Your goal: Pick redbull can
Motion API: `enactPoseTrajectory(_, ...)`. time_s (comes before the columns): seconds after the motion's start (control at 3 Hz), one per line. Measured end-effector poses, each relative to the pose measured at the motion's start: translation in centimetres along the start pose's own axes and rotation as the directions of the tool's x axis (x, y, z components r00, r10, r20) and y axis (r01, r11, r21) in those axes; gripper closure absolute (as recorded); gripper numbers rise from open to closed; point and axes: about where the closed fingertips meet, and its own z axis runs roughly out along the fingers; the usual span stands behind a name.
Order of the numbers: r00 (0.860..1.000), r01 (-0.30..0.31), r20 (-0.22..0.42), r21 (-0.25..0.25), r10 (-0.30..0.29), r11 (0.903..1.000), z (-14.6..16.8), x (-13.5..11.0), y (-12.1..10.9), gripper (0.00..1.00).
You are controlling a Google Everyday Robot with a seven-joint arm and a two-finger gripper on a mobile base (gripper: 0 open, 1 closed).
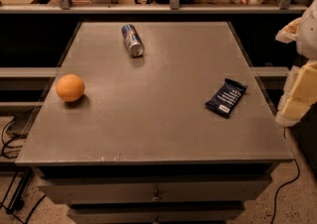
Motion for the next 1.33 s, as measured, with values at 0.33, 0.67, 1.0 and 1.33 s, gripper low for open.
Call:
enactPoseTrajectory(0.33, 1.0, -0.003, 0.002, 0.003, 0.003, 1.0, -0.1, -0.1, 0.0, 0.0)
enactPoseTrajectory(0.67, 0.994, -0.037, 0.1, 0.0, 0.037, 0.9993, 0.1, -1.6, -0.6, 0.0)
enactPoseTrajectory(1.0, 0.942, -0.135, 0.309, -0.012, 0.132, 0.9908, 0.9, -4.5, -2.6, 0.0)
enactPoseTrajectory(1.33, 0.87, -0.211, 0.454, -0.004, 0.19, 0.9774, 1.7, -8.4, -5.0, 0.0)
